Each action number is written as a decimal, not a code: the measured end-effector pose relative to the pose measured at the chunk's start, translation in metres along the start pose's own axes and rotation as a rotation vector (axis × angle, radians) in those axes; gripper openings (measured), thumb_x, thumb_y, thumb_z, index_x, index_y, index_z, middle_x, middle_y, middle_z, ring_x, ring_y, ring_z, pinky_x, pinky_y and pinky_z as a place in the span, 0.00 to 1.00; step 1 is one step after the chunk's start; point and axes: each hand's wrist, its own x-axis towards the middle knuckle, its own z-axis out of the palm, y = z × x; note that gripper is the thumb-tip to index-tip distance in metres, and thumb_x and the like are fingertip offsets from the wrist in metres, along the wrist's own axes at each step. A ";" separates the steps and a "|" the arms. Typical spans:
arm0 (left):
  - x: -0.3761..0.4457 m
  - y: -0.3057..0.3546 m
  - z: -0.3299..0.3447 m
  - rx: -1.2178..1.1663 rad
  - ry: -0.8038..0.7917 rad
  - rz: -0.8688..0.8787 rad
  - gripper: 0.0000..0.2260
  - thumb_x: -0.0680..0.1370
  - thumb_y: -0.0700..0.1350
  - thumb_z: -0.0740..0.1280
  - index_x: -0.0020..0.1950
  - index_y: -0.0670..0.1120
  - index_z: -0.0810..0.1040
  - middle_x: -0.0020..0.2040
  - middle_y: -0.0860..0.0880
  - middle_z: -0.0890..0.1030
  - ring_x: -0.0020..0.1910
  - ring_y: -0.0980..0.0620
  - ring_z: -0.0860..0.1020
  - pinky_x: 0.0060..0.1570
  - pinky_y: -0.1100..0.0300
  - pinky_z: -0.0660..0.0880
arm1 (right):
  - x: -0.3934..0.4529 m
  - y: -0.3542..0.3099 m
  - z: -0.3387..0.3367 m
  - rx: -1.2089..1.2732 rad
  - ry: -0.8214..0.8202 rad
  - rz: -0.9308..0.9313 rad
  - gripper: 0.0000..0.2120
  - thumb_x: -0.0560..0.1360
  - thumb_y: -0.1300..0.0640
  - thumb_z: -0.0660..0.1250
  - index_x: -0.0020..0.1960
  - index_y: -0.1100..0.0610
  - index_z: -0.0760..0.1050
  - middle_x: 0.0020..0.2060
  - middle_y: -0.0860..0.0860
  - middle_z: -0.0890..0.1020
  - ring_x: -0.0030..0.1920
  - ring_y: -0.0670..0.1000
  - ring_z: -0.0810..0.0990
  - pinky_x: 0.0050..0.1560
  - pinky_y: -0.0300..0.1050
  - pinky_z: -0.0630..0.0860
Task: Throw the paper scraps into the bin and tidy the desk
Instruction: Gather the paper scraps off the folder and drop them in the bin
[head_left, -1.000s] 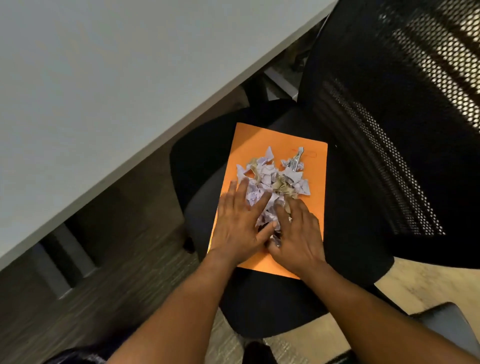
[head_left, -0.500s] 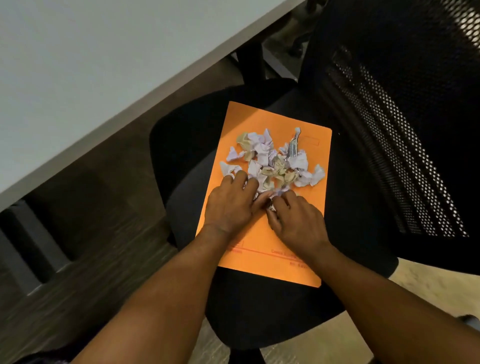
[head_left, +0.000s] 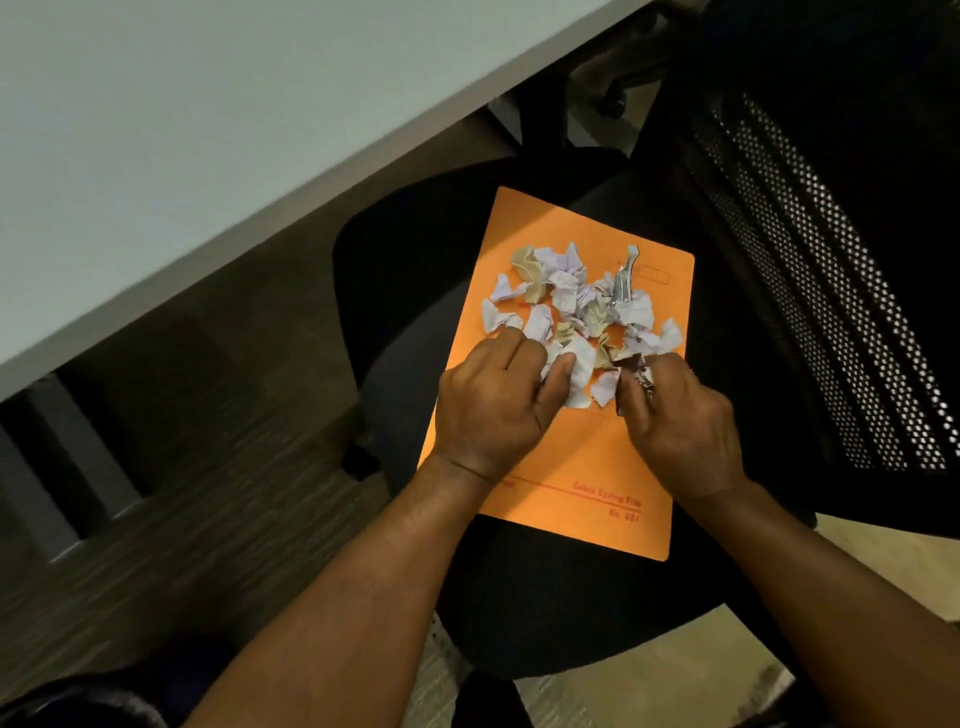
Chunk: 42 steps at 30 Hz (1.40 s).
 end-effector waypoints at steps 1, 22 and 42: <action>0.000 0.001 -0.005 -0.010 0.008 -0.010 0.20 0.82 0.50 0.58 0.36 0.41 0.77 0.32 0.45 0.75 0.28 0.48 0.72 0.25 0.58 0.65 | 0.001 -0.006 -0.002 0.021 0.037 0.020 0.09 0.80 0.52 0.58 0.48 0.59 0.66 0.36 0.59 0.76 0.27 0.57 0.74 0.26 0.41 0.65; -0.208 -0.111 -0.258 0.361 0.263 -0.587 0.21 0.83 0.47 0.56 0.33 0.39 0.72 0.30 0.45 0.72 0.27 0.49 0.69 0.26 0.57 0.64 | -0.075 -0.338 0.122 0.526 -0.164 -0.200 0.06 0.80 0.53 0.59 0.50 0.56 0.68 0.37 0.46 0.72 0.34 0.42 0.68 0.30 0.25 0.66; -0.527 -0.184 -0.381 0.593 0.166 -1.427 0.25 0.80 0.55 0.50 0.46 0.37 0.78 0.44 0.39 0.80 0.39 0.38 0.78 0.35 0.56 0.64 | -0.289 -0.536 0.304 0.341 -0.876 -0.609 0.18 0.82 0.47 0.53 0.55 0.62 0.70 0.48 0.61 0.78 0.39 0.67 0.80 0.33 0.53 0.70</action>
